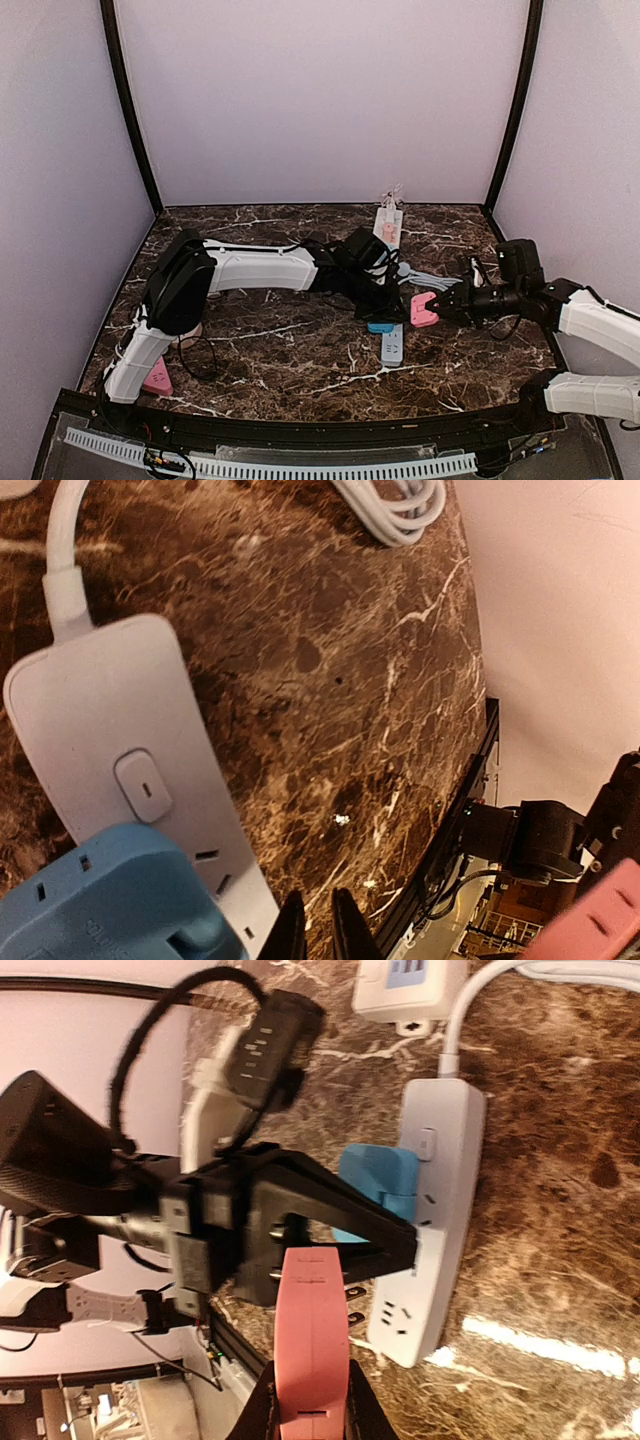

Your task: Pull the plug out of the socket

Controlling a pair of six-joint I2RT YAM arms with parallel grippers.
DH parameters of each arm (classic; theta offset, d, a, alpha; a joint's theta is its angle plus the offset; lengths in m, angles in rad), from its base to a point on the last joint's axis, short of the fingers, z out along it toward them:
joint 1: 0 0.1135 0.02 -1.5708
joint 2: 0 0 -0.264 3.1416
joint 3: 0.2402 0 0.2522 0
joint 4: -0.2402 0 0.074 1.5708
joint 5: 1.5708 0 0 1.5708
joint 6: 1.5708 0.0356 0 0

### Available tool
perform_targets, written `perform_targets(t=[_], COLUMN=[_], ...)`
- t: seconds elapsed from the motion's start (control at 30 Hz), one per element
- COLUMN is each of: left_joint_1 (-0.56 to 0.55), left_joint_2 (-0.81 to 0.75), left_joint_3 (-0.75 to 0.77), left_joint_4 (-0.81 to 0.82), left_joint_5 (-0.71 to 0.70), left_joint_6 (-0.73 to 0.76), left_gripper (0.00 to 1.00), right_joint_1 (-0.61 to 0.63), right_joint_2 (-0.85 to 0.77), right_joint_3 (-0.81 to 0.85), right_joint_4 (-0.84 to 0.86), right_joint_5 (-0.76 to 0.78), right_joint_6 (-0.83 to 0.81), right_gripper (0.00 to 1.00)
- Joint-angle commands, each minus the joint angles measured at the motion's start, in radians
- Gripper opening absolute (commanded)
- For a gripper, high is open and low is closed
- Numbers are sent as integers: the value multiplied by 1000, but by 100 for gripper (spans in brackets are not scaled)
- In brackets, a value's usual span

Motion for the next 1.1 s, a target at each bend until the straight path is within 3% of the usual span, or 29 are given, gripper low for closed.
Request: perform_targets(t=[0.0, 0.17, 0.43, 0.9, 1.07], left_joint_1=[5, 10, 55, 122, 124], left_joint_2=[-38, -81, -198, -340, -341], left_joint_3=[58, 42, -118, -359, -378], left_joint_4=[-27, -17, 49, 127, 138], left_joint_5=[14, 8, -7, -11, -7], left_joint_6=[25, 29, 29, 40, 34], left_gripper=[11, 13, 13, 14, 14], right_joint_1=[-5, -6, 16, 36, 37], right_joint_2=[-2, 43, 260, 436, 459], right_joint_3=[103, 252, 383, 361, 341], right_joint_4=[-334, -583, -691, -488, -440], right_joint_5=[200, 467, 684, 624, 587], right_joint_6=[-107, -152, -140, -176, -182], right_gripper=[0, 0, 0, 2, 10])
